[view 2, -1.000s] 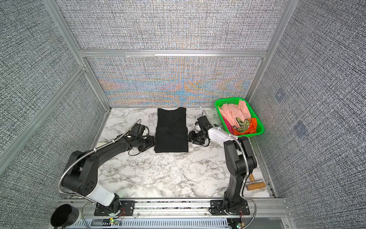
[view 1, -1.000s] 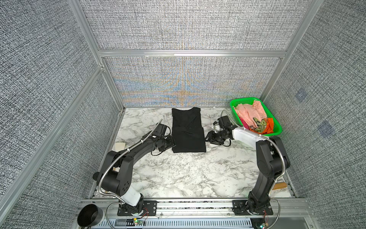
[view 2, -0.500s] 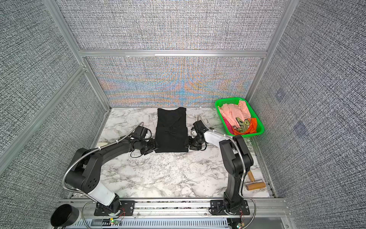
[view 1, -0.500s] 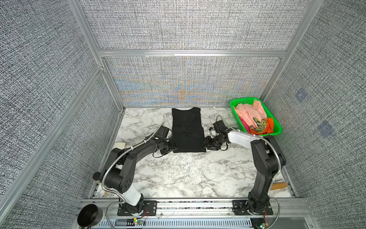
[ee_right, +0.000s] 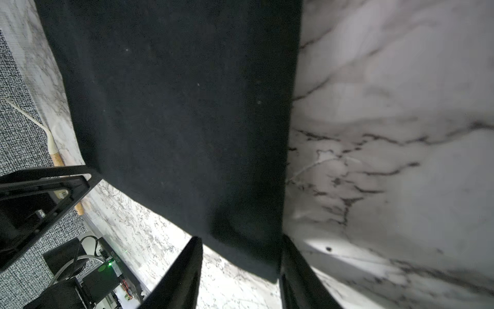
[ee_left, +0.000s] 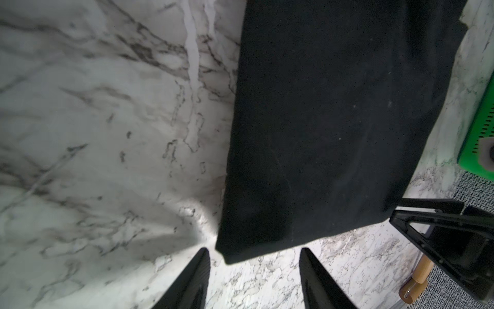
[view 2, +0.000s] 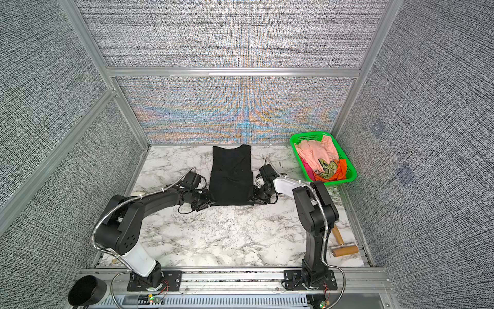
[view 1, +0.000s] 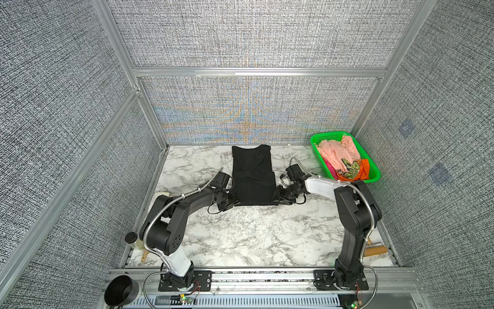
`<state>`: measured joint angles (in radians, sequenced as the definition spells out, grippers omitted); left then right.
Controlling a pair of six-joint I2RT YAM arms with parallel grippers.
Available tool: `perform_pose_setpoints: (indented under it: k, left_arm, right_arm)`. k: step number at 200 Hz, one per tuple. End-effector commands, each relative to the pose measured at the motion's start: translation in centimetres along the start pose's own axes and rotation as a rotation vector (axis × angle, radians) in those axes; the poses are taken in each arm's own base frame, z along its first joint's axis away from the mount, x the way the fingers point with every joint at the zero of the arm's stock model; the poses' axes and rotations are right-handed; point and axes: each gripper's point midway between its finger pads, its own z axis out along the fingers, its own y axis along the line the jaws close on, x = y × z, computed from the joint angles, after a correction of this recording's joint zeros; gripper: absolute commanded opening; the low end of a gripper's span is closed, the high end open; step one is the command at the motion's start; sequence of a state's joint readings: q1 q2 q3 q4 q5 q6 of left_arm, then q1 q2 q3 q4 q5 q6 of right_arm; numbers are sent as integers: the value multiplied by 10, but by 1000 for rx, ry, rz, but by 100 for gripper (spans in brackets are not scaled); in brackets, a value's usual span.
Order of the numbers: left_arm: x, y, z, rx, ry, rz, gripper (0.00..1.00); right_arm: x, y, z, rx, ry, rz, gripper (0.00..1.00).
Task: Fold and stack t-shirts
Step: Fold the T-shirt at the top-center of the table.
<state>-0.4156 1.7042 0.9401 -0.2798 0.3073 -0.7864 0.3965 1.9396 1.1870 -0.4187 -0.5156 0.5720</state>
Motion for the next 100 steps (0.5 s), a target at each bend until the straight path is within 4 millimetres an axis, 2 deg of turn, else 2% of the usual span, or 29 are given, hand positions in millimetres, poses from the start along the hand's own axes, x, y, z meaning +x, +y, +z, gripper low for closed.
perform_pose_setpoints:
  k: [1,27,43,100]
  left_arm:
    - [-6,-12,3,48,-9,10,55]
    - [-6,-12,7,52,1,5,49]
    - [-7,-12,9,49,-3,7,39]
    - [-6,-3,14,10,8,19,2]
  right_arm:
    - [3,-2,4,14,15,-1,49]
    - [6,-10,7,36,29,6,47]
    - [8,-14,9,50,36,6,45]
    - [13,-21,8,66,53,-10,13]
